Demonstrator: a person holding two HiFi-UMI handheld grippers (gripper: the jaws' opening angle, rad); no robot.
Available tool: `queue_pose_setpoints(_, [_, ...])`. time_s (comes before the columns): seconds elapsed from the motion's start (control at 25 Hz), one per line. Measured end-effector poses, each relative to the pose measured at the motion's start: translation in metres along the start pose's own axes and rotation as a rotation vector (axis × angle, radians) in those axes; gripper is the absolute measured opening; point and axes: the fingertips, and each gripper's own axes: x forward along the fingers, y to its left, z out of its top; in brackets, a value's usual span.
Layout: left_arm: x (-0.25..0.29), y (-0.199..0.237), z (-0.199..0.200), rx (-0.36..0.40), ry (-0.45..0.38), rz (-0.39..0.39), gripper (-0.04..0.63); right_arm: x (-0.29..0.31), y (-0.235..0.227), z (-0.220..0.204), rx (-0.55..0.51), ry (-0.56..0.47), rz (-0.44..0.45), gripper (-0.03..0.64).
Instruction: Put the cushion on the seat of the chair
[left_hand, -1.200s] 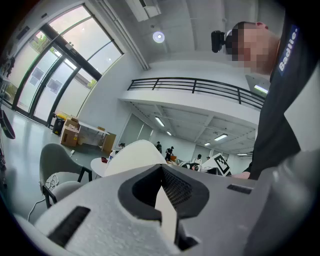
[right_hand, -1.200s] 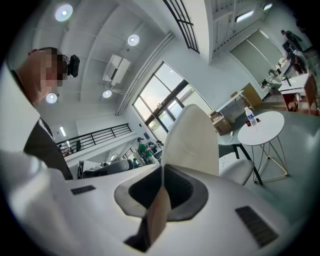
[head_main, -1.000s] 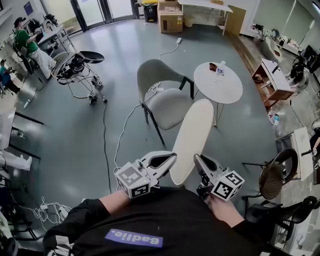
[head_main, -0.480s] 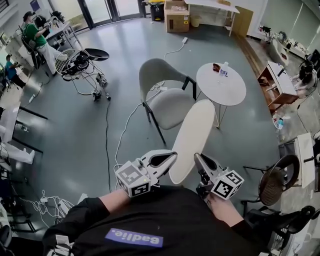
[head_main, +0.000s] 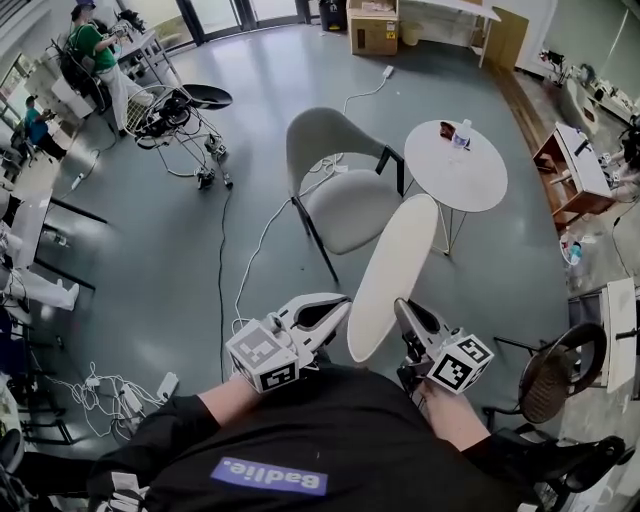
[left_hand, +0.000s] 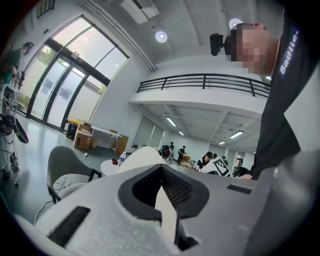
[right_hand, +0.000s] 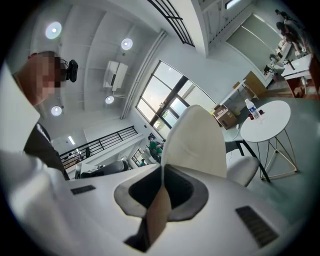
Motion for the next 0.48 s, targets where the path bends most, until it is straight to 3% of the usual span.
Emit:
queue_pose_setpoints(0.28, [0.017,0.057,0.014,-0.036,-0.024,-0.002,0.012,0.048,-0.033,0.018,-0.007,0.013,-0.04,0.041])
queue_pose_setpoints(0.48, [0.034,0.116,0.038,-0.013,-0.038,-0.029,0.012,0.096,-0.054,0.034,-0.008,0.01,-0.079,0.041])
